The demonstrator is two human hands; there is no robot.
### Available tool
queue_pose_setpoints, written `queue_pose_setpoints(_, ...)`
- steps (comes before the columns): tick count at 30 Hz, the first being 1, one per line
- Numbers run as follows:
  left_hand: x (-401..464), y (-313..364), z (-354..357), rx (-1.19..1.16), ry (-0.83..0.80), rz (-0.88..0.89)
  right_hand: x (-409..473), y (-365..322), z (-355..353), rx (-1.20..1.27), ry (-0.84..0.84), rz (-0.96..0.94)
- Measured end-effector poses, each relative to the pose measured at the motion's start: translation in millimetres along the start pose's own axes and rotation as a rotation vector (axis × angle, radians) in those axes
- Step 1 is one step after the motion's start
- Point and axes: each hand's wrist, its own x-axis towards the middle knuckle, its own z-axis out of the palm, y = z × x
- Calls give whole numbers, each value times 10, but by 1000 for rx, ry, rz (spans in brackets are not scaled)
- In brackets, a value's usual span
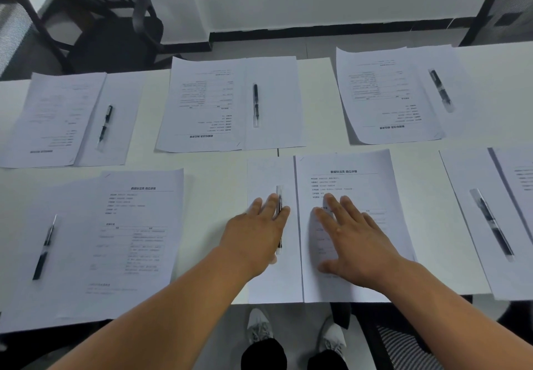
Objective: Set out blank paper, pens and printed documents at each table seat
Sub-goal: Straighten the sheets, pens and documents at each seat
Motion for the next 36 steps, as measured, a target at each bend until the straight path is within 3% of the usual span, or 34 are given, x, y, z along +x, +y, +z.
queue_pose_setpoints(28, -196, 54, -251, 55, 31, -46, -154, -14, -120, -19, 8, -1)
queue_pose_setpoints(36, -572, 167, -1052, 103, 140, -82, -549, -138, -915, -27, 211, -16)
